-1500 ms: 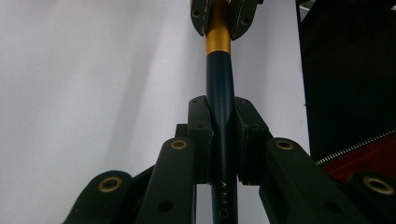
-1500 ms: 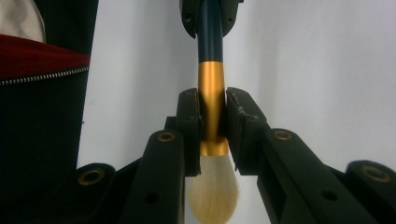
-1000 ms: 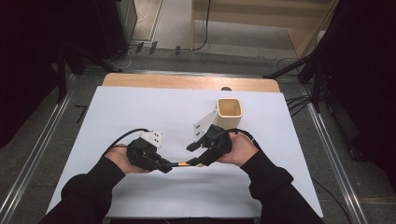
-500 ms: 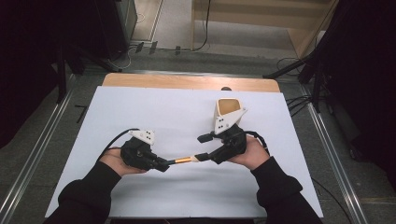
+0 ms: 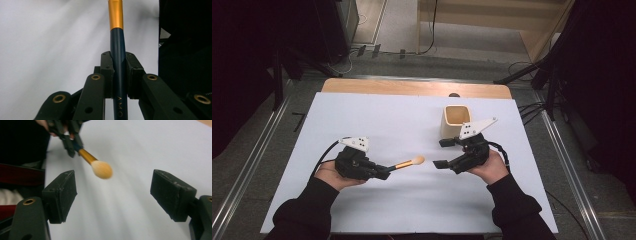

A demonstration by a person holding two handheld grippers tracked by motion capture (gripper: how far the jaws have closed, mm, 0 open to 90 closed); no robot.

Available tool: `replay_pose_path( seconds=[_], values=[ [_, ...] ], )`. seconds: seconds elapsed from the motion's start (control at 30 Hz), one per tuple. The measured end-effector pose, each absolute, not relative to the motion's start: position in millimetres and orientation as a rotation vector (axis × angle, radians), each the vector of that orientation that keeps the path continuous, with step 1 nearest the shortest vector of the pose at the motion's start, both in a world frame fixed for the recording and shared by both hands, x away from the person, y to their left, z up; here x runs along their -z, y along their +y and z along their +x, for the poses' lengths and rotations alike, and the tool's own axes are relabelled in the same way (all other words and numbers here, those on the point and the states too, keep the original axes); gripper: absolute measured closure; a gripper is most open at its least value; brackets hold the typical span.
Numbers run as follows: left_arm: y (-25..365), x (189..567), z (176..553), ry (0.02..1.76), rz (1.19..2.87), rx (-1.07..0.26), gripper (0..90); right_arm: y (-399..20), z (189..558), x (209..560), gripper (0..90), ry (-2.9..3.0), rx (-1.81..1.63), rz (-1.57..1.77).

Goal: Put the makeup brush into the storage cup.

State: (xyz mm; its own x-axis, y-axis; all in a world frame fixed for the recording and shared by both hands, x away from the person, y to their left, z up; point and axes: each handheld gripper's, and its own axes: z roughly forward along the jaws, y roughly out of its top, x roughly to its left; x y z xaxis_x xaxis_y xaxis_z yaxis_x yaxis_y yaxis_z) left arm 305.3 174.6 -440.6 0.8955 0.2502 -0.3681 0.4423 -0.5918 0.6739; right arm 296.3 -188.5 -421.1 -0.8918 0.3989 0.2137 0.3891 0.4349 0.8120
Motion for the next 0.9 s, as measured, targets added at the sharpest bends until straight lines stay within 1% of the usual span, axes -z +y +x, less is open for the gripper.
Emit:
replay_pose_path(
  seconds=[0.3,0.57,0.63,0.7,0.9],
  values=[
    [178,437,301,0.556,2.155,0.260,79.8,-200,292,433,25.8,2.554,-1.628,0.868],
    [175,434,297,0.598,2.089,0.211,79.8,-197,286,444,27.0,2.507,-1.663,1.005],
    [174,433,296,0.599,2.080,0.199,79.8,-196,286,445,26.6,2.481,-1.686,1.020],
    [172,433,295,0.608,2.067,0.197,79.8,-195,286,446,24.3,2.461,-1.710,1.039],
    [168,433,294,0.639,2.041,0.188,79.8,-190,283,446,24.4,2.400,-1.767,1.056]
  ],
)
